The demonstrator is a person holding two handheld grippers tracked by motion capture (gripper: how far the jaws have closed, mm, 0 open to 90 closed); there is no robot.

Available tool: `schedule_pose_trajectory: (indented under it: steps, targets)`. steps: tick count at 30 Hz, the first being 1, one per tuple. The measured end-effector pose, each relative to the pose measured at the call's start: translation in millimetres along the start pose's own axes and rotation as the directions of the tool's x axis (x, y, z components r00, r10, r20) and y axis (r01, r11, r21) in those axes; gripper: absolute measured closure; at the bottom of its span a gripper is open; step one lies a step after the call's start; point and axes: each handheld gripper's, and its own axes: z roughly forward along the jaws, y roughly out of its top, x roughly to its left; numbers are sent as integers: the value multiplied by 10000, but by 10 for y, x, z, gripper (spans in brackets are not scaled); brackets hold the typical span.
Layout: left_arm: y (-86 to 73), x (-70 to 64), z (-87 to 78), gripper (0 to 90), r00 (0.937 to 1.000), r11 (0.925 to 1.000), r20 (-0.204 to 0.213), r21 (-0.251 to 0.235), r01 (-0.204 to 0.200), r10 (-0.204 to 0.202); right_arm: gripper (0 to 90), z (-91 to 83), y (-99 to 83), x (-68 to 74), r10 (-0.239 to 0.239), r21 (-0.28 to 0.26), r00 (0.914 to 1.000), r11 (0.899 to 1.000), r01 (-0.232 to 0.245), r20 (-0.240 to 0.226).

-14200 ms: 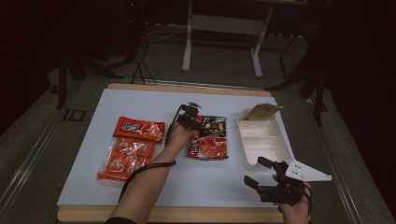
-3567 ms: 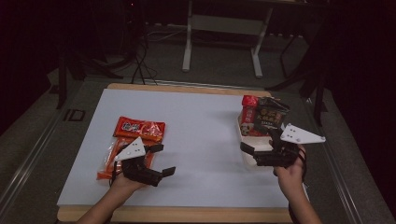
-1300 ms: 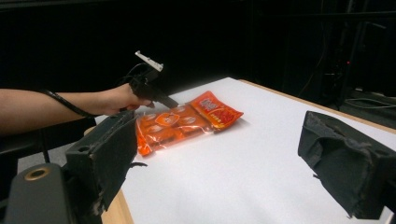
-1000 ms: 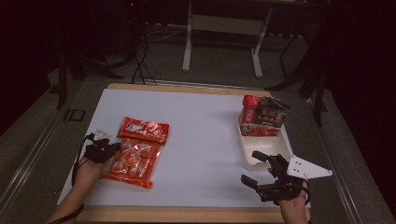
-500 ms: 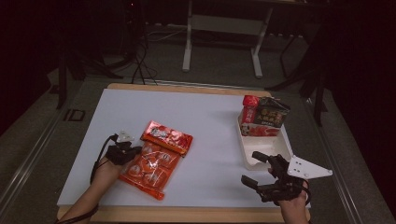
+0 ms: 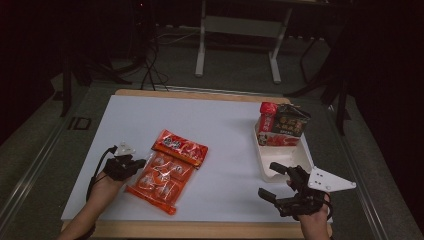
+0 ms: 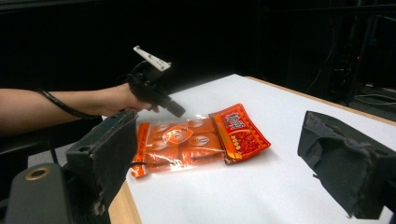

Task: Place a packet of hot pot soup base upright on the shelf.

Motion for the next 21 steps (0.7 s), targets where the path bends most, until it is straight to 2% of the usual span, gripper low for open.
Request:
schedule_pose_trajectory:
  steps: [12, 14, 21]
  targets:
    - [-232, -22, -90, 900, 9998, 9985, 209, 548, 13, -24, 119, -12, 6, -1, 21, -39, 9999, 10000, -21, -113]
    - [-249, -45, -89, 900, 9997, 9986, 250, 529, -82, 68, 119, -8, 4, -2, 14, -23, 9999, 10000, -14, -107]
    - [-267, -83, -77, 900, 9992, 9990, 370, 421, 118, -134, 119, -2, 2, 4, -14, 32, 9999, 10000, 14, -110]
